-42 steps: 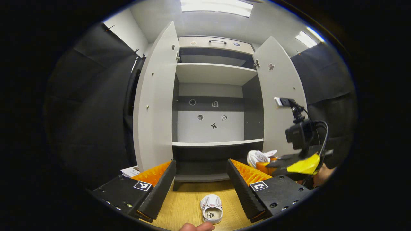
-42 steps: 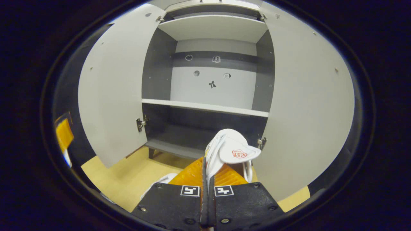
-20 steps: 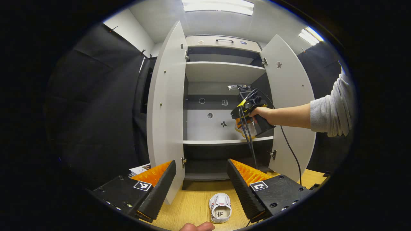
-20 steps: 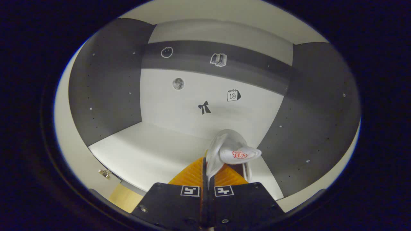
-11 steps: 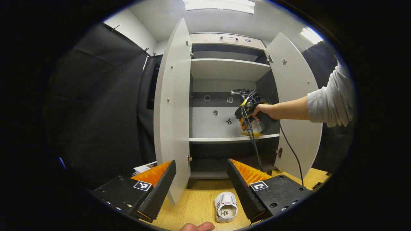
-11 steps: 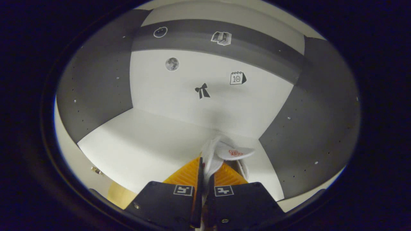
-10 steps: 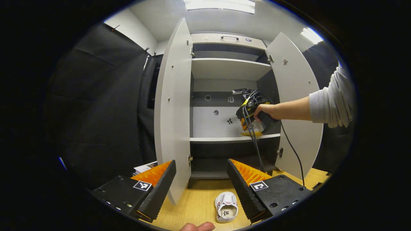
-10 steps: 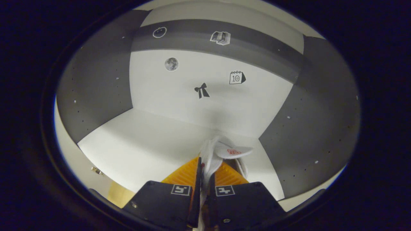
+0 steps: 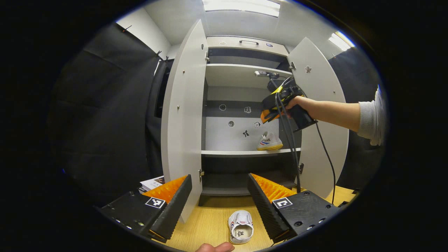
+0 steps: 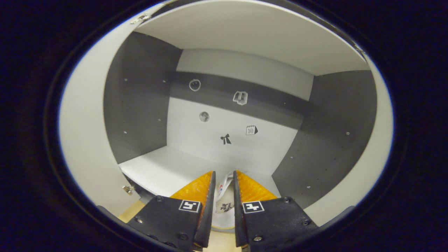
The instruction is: Grab one shoe with the right hand and put it into the shoe cabinet, grab the other shoe with the left hand and put it into the shoe cabinet; then close the right door with the right hand and the left door with the left hand.
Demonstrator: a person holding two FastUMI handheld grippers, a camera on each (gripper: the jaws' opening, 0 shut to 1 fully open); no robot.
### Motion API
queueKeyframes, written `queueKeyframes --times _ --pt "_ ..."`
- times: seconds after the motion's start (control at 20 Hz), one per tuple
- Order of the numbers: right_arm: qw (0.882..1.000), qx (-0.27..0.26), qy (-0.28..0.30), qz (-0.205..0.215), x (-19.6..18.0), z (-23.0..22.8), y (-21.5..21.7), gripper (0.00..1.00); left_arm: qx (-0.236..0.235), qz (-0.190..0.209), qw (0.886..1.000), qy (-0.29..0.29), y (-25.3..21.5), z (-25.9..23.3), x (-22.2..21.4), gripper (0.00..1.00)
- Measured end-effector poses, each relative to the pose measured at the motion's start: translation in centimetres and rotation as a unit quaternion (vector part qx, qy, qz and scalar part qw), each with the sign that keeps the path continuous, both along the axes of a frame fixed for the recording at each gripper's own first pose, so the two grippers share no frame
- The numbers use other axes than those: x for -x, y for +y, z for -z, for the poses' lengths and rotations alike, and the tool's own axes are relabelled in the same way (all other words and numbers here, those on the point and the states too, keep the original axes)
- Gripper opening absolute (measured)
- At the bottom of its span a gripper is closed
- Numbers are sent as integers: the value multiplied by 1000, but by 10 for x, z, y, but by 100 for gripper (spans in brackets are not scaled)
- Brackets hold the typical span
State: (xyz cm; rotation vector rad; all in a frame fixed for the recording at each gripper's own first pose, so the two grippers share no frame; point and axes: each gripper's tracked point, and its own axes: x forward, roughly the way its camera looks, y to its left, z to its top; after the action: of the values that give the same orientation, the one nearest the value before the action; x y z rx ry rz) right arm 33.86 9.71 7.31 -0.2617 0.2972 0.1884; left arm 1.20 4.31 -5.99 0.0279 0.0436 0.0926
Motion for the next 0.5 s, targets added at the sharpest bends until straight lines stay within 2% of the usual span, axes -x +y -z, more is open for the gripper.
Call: queueKeyframes --times 0.2,0.25,0.45,0.5 --pt "998 -40 -26 -31 88 14 -5 31 13 13 1000 -3 -8 1 2 95" --pt "998 -53 -30 -33 107 23 -8 34 16 14 1000 -3 -9 2 3 95" --pt "993 -94 -67 -13 170 53 -27 43 23 11 1000 -2 -7 5 4 95" --pt "992 -93 -78 -14 183 58 -30 40 25 11 1000 0 -7 7 5 95"
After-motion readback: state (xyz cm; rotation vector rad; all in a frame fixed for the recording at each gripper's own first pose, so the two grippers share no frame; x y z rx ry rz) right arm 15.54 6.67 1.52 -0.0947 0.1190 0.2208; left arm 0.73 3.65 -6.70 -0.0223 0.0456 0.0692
